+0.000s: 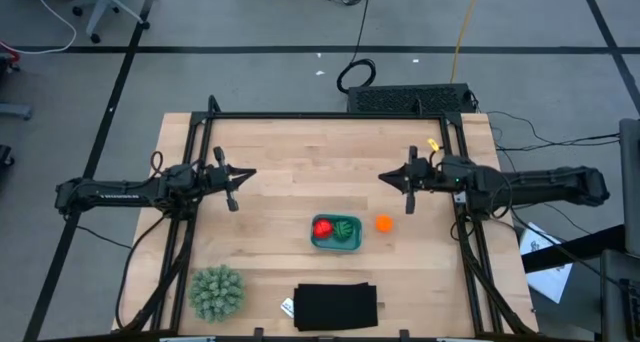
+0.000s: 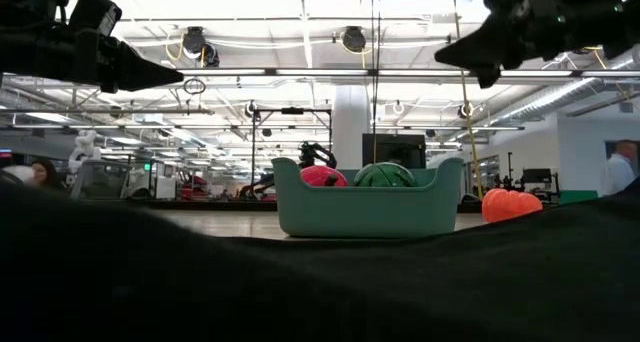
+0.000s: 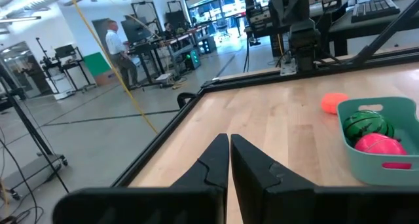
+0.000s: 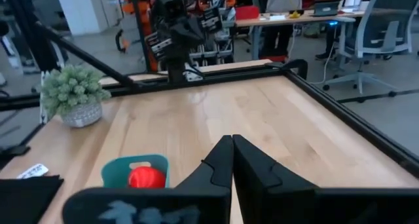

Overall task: Pick and placing Produce into tupperware
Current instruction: Put the orange pumpkin into the blue bin

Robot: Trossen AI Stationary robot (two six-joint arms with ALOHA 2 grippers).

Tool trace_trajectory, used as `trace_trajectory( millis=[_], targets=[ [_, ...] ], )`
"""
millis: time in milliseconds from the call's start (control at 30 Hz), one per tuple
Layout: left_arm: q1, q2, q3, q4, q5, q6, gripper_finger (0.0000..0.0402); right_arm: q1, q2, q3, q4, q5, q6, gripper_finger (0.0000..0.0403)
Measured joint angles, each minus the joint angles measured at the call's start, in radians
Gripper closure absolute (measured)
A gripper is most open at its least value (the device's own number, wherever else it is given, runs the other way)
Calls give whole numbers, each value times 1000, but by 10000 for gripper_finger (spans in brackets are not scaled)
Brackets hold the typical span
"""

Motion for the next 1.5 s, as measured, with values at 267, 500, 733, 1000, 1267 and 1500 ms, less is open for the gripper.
trace_trajectory(
  millis=[267,500,733,1000,1267,1500],
  targets=[
    [0,1,0,-1,0,-4,380,-4,-52,-114,120,0,21,403],
    [0,2,0,-1,1,-5,380,-5,-99,-197,238,0,53,403],
    [0,2,0,-10,1,-5,380,-5,-101,-214,242,0,53,403],
    [0,2,0,-11,2,-5,380,-5,-101,-214,251,-12,23,403],
    [0,2,0,-25,2,-5,380,20,-85,-94,-56,-35,-19,401],
    [0,2,0,-31,2,-4,380,25,-40,56,-240,0,-7,388]
  ],
)
